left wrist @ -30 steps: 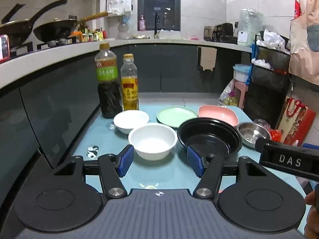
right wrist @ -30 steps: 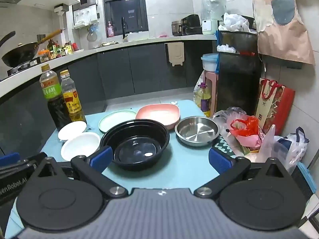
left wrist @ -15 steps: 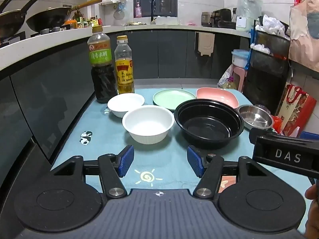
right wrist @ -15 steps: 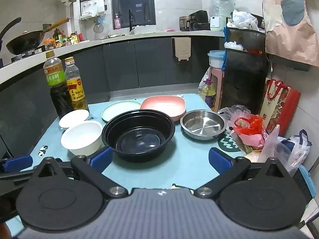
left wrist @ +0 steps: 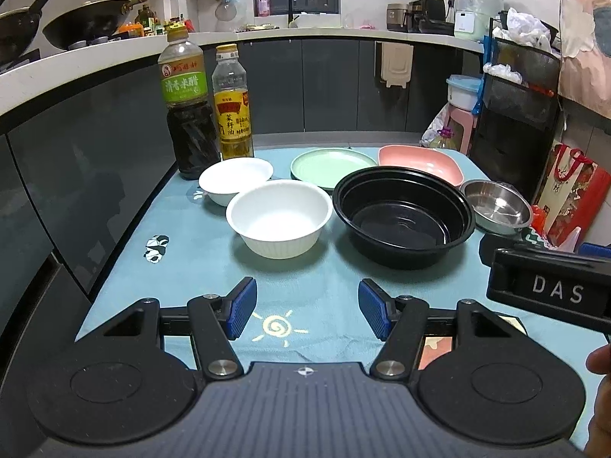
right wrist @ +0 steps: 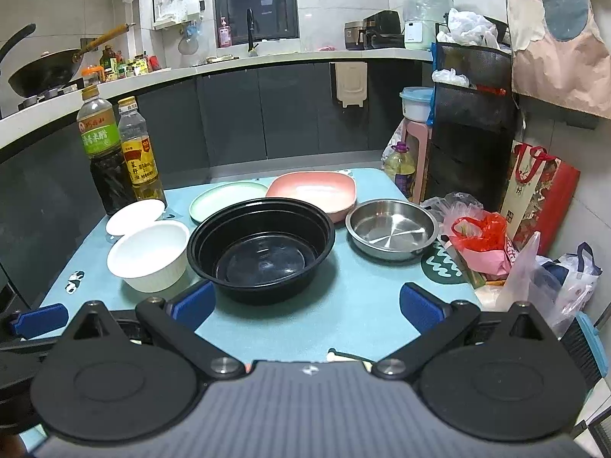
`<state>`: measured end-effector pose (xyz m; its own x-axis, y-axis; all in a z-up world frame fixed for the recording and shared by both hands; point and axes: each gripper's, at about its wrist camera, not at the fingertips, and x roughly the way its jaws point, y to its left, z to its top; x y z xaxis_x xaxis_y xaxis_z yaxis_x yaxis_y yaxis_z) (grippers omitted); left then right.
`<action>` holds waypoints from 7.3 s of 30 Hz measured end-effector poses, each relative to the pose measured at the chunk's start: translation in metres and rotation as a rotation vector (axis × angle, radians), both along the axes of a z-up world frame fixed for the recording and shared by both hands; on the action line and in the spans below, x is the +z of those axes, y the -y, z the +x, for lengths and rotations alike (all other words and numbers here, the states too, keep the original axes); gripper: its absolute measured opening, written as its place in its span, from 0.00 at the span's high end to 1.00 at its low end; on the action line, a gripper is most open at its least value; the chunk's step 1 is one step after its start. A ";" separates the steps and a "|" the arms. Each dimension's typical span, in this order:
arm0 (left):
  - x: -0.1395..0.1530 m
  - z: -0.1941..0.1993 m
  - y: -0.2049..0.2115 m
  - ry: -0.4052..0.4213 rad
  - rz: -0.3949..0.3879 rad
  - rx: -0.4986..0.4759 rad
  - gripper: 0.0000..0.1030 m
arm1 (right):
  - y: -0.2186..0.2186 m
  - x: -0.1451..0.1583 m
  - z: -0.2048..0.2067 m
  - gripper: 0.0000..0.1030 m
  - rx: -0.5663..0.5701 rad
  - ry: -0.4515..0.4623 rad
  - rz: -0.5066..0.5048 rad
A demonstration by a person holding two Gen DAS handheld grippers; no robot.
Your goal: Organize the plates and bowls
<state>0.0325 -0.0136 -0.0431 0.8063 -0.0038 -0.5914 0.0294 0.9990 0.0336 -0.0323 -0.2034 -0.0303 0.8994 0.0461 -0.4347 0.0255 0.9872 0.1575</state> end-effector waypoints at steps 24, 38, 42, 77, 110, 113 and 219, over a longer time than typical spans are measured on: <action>-0.013 0.023 0.005 -0.049 0.012 0.003 0.45 | 0.020 -0.016 0.022 0.48 -0.009 -0.078 0.070; -0.018 0.026 0.001 -0.062 0.008 0.010 0.45 | 0.020 -0.019 0.025 0.48 -0.005 -0.098 0.078; -0.019 0.027 0.000 -0.066 0.005 0.015 0.45 | 0.021 -0.021 0.026 0.48 -0.010 -0.108 0.085; -0.043 0.149 0.011 -0.292 -0.341 0.016 0.86 | 0.052 -0.040 0.127 0.94 0.040 -0.330 0.321; -0.021 -0.014 -0.038 -0.194 -0.296 -0.016 0.83 | 0.013 -0.026 -0.002 0.89 0.150 -0.277 0.228; -0.029 -0.020 -0.045 -0.212 -0.289 0.004 0.83 | 0.002 -0.033 -0.004 0.89 0.175 -0.300 0.206; -0.050 0.166 -0.092 -0.216 -0.205 0.145 0.61 | -0.070 -0.017 0.191 0.56 0.446 -0.365 0.063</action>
